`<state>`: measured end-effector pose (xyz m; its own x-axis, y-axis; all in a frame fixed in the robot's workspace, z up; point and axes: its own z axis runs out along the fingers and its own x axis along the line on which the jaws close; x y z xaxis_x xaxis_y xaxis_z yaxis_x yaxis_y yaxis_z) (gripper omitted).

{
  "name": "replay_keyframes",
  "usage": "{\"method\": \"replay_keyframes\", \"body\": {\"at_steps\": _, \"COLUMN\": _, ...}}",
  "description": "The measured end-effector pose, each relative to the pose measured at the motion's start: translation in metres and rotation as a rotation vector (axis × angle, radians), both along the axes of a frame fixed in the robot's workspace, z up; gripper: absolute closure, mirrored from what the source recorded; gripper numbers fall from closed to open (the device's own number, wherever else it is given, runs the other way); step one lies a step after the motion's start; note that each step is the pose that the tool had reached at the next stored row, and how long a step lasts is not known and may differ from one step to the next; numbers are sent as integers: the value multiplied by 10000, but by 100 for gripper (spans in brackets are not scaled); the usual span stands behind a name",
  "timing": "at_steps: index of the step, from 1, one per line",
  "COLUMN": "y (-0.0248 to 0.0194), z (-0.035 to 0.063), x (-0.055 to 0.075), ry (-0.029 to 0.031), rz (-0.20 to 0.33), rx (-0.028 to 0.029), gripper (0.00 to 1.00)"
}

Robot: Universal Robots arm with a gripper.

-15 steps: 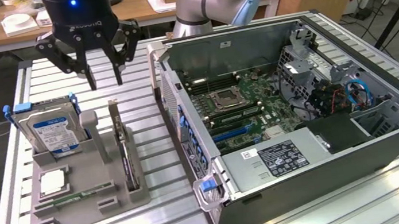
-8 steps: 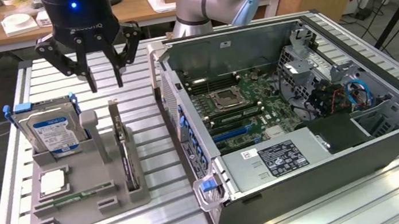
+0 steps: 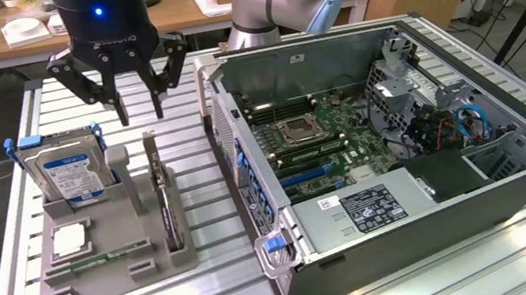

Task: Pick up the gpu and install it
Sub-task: 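Pick up the gpu and move the gpu toward the slot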

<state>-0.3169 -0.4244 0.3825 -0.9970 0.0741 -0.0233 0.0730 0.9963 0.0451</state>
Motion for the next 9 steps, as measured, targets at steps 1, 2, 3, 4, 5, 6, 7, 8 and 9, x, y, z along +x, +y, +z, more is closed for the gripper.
{"method": "replay_keyframes", "body": {"at_steps": 1, "y": -6, "z": -2, "x": 0, "ry": 0, "rz": 0, "rx": 0, "gripper": 53}}
{"method": "replay_keyframes", "body": {"at_steps": 2, "y": -13, "z": -3, "x": 0, "ry": 1, "rz": 0, "rx": 0, "gripper": 53}}
{"method": "replay_keyframes", "body": {"at_steps": 3, "y": -20, "z": -5, "x": 0, "ry": 0, "rz": -1, "rx": 0, "gripper": 53}}
{"method": "replay_keyframes", "body": {"at_steps": 4, "y": -27, "z": -7, "x": 0, "ry": 0, "rz": 0, "rx": 0, "gripper": 53}}
{"method": "replay_keyframes", "body": {"at_steps": 5, "y": -35, "z": -8, "x": 0, "ry": 0, "rz": 0, "rx": 0, "gripper": 53}}
{"method": "replay_keyframes", "body": {"at_steps": 6, "y": -44, "z": -11, "x": 0, "ry": 0, "rz": 0, "rx": 0, "gripper": 53}}
{"method": "replay_keyframes", "body": {"at_steps": 7, "y": -51, "z": -13, "x": 0, "ry": 0, "rz": 0, "rx": 0, "gripper": 53}}
{"method": "replay_keyframes", "body": {"at_steps": 8, "y": -59, "z": -14, "x": 0, "ry": 0, "rz": 0, "rx": 0, "gripper": 53}}
{"method": "replay_keyframes", "body": {"at_steps": 9, "y": -67, "z": -17, "x": 0, "ry": 0, "rz": 1, "rx": 0, "gripper": 53}}
